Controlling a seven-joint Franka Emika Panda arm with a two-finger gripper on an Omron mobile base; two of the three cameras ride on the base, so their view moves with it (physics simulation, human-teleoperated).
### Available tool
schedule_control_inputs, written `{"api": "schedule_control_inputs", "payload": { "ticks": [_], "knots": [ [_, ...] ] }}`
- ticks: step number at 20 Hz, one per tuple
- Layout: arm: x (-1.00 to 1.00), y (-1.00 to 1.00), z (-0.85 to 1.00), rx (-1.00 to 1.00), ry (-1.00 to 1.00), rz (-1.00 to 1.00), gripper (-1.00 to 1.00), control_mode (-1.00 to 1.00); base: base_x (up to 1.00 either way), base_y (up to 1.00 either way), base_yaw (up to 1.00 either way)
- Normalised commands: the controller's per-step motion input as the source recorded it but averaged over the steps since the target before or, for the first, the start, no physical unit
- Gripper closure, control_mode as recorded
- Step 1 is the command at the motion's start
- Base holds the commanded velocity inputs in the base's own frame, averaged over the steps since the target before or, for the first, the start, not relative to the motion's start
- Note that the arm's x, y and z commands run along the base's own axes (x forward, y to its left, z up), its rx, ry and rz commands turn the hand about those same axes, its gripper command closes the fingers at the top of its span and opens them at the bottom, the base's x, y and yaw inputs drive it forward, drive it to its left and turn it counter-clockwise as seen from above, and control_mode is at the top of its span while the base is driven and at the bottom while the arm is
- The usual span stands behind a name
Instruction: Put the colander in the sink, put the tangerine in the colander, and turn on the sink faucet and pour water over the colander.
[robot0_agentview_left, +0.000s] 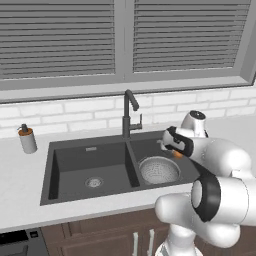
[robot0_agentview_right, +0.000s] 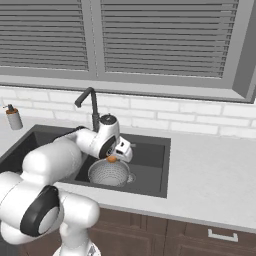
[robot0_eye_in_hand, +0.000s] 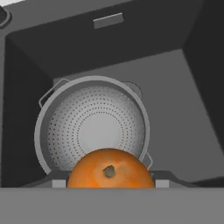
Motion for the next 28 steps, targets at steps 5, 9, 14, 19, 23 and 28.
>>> {"api": "schedule_control_inputs", "payload": {
  "ticks": [5, 9, 14, 19, 23, 28],
  "knots": [
    [0.02, 0.00, -0.19, 0.00, 0.01, 0.06, 1.00, -1.00, 0.00, 0.00, 0.00],
    [0.03, 0.04, -0.27, 0.00, 0.00, 0.03, 1.00, -1.00, 0.00, 0.00, 0.00],
    [0.06, 0.10, -0.24, 0.00, 0.00, 0.01, 1.00, -1.00, 0.00, 0.00, 0.00],
    [0.06, 0.10, -0.17, 0.00, 0.00, 0.00, 1.00, -1.00, 0.00, 0.00, 0.00],
    [0.06, 0.01, -0.11, 0.01, 0.00, 0.01, 1.00, -1.00, 0.00, 0.00, 0.00],
    [0.03, 0.00, -0.08, 0.04, 0.00, 0.01, 1.00, -1.00, 0.00, 0.00, 0.00]
  ]
}}
